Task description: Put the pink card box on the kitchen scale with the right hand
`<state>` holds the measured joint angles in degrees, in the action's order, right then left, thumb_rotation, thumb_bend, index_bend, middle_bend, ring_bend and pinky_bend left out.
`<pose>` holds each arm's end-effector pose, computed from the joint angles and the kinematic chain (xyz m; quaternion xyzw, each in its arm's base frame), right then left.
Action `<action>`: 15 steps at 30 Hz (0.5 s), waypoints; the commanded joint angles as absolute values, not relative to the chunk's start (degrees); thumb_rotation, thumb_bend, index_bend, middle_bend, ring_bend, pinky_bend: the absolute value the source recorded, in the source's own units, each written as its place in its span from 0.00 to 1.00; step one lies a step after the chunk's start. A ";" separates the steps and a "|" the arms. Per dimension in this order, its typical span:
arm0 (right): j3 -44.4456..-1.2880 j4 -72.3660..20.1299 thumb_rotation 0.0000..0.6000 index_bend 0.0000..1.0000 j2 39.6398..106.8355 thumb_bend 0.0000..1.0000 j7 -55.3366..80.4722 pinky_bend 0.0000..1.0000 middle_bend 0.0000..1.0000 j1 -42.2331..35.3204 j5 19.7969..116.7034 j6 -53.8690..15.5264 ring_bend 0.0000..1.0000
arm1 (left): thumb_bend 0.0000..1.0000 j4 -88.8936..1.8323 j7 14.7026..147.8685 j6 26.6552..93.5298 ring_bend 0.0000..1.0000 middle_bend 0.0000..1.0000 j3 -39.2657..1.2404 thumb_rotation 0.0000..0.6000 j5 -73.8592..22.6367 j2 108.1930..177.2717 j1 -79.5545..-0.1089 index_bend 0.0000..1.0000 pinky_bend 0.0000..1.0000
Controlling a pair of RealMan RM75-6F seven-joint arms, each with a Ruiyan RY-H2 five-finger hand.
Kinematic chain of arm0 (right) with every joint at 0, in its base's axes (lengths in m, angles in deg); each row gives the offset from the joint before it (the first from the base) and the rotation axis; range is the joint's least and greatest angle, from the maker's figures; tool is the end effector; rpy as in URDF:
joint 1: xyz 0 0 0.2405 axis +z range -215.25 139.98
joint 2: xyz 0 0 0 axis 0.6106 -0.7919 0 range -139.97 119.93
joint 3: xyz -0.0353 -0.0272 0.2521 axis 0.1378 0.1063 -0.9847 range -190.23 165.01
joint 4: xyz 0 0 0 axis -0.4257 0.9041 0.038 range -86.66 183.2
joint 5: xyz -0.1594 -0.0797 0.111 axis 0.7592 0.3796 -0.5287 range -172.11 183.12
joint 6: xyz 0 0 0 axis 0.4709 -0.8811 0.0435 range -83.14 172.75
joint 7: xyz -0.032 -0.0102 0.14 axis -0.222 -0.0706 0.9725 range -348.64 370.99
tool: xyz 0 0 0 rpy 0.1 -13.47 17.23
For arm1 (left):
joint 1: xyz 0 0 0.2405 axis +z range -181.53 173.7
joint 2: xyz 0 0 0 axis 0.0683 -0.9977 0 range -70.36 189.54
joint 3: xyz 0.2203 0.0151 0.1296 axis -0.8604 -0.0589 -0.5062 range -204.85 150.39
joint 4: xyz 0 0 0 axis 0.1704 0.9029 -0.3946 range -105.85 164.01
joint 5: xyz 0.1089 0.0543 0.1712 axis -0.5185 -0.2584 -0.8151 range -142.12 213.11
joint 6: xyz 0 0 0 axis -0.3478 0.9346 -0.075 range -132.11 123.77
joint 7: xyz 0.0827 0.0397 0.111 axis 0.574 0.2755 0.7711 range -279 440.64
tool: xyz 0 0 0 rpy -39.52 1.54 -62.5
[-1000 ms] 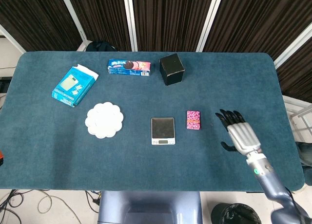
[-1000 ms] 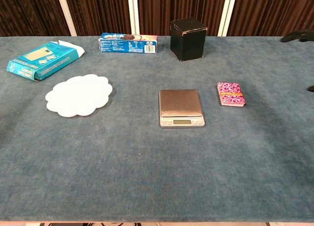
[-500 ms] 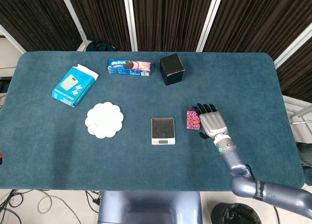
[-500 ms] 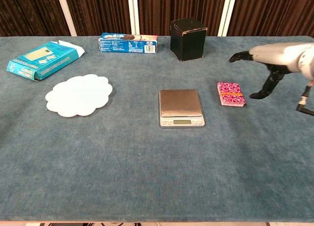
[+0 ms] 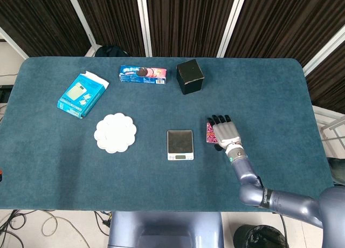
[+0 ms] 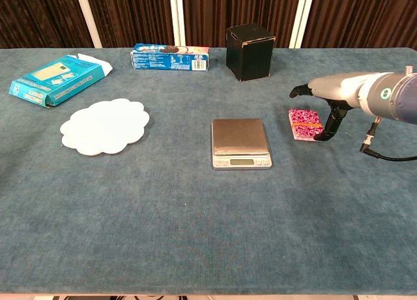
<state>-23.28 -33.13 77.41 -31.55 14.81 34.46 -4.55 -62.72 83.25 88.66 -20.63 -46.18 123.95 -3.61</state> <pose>-0.1653 -0.3871 -0.0128 0.7389 -0.4131 0.2036 0.4919 -0.3251 0.1631 0.1901 -0.5211 -0.3542 -0.3905 0.6712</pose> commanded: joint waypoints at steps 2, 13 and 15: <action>-22.73 -31.47 1.00 0.00 78.18 0.36 -31.72 0.00 0.11 15.79 32.97 -4.17 0.00 | 0.66 -62.68 83.11 88.70 0.00 0.00 -20.62 1.00 -46.20 123.91 -3.58 0.06 0.00; -21.62 -29.10 1.00 0.00 78.83 0.36 -31.53 0.00 0.15 17.26 30.73 -3.46 0.00 | 0.66 -62.74 83.29 88.78 0.00 0.00 -20.64 1.00 -46.19 123.92 -3.53 0.06 0.00; -21.39 -28.96 1.00 0.00 78.84 0.36 -31.49 0.00 0.16 17.43 30.44 -3.35 0.00 | 0.66 -62.75 83.29 88.77 0.00 0.00 -20.64 1.00 -46.18 123.92 -3.53 0.06 0.00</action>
